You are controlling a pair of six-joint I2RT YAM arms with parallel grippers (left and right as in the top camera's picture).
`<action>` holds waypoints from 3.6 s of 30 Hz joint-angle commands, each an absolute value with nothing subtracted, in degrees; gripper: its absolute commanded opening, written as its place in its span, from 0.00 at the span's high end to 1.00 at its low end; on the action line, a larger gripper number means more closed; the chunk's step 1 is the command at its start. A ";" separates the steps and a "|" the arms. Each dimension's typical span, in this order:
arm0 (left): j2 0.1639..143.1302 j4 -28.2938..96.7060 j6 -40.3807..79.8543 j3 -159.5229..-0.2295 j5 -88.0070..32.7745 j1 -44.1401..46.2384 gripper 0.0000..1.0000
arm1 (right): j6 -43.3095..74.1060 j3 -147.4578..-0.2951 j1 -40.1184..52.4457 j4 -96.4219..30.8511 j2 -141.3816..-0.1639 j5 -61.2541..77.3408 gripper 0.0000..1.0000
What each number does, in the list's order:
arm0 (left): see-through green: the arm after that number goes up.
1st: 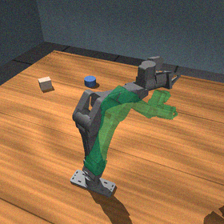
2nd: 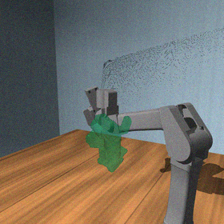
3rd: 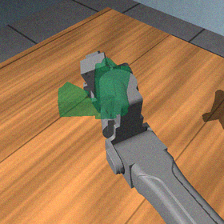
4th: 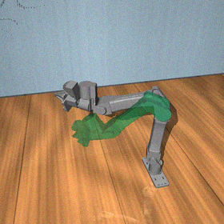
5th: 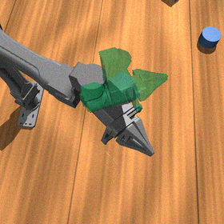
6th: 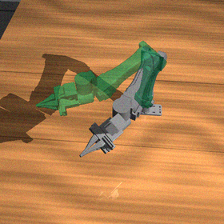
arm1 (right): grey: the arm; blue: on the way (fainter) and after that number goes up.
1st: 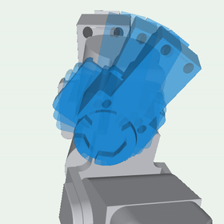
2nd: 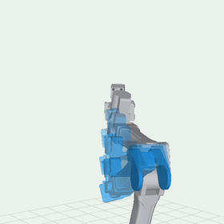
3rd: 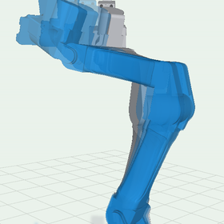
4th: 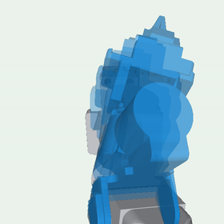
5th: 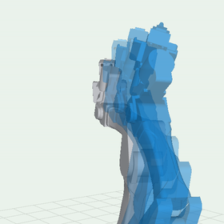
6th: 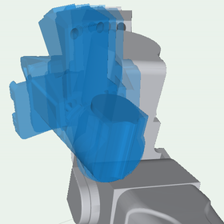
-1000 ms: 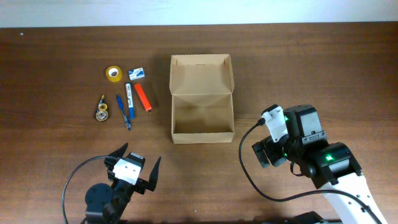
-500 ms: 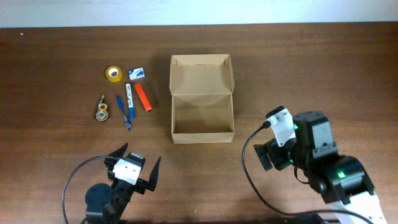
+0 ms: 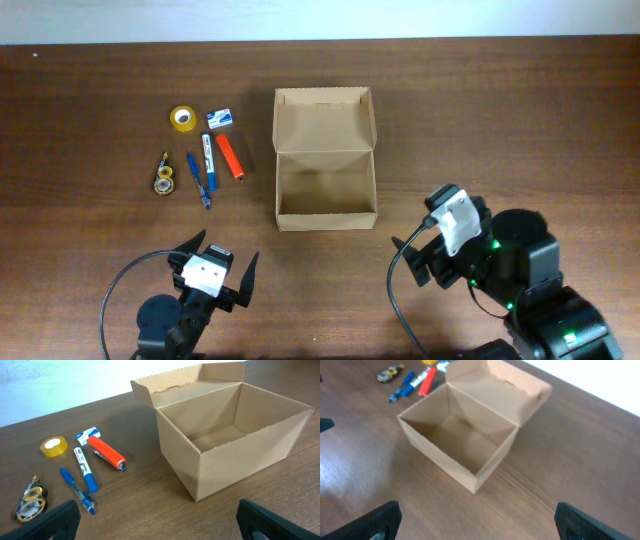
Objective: Pack container
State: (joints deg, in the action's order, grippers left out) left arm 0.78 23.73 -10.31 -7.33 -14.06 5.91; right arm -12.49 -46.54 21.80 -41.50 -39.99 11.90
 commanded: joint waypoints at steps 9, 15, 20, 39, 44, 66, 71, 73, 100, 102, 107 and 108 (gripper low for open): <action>0.30 23.59 -11.25 -7.03 -13.69 5.48 0.01 | -12.88 -38.83 25.82 -34.59 -34.48 9.85 0.01; 0.30 23.59 -11.25 -7.03 -13.69 5.48 0.00 | -12.88 -38.83 25.82 -34.70 -34.59 9.87 0.01; 0.30 23.59 -11.25 -7.03 -13.69 5.48 0.01 | -12.88 -38.83 25.82 -34.98 -34.74 9.87 0.01; 0.30 23.59 -11.25 -7.03 -13.69 5.48 0.01 | -12.88 -38.83 25.82 -35.14 -34.87 9.87 0.01; 0.30 23.59 -11.25 -7.03 -13.69 5.48 0.00 | -12.88 -38.83 25.82 -35.14 -34.87 9.87 0.01; 0.34 18.48 10.92 -7.11 -13.19 5.48 0.01 | -12.88 -38.83 25.82 -35.14 -34.87 9.87 0.01; 2.83 23.51 13.28 -10.26 -12.05 5.48 0.00 | -12.88 -38.83 25.82 -35.14 -34.87 9.87 0.01; 5.43 26.48 13.19 -13.61 -9.58 5.48 0.00 | -12.88 -38.83 25.82 -35.14 -34.87 9.87 0.01; 72.27 37.80 4.62 -66.13 2.28 -3.60 0.01 | -12.88 -38.83 25.82 -35.14 -34.87 9.87 0.01; 75.26 37.89 4.19 -68.03 0.36 -5.89 0.01 | -12.88 -38.83 25.82 -35.14 -34.87 9.87 0.01; 81.84 37.43 0.73 -70.59 -3.73 -9.32 0.00 | -12.88 -38.83 25.82 -35.14 -34.87 9.87 0.01; 82.87 36.88 -0.45 -70.65 -5.08 -9.39 0.00 | -12.88 -38.83 25.82 -35.14 -34.87 9.87 0.01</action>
State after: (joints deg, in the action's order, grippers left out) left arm 80.44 37.43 4.05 -68.97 0.54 -8.82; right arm -12.64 -39.07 25.34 -35.29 -34.81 10.41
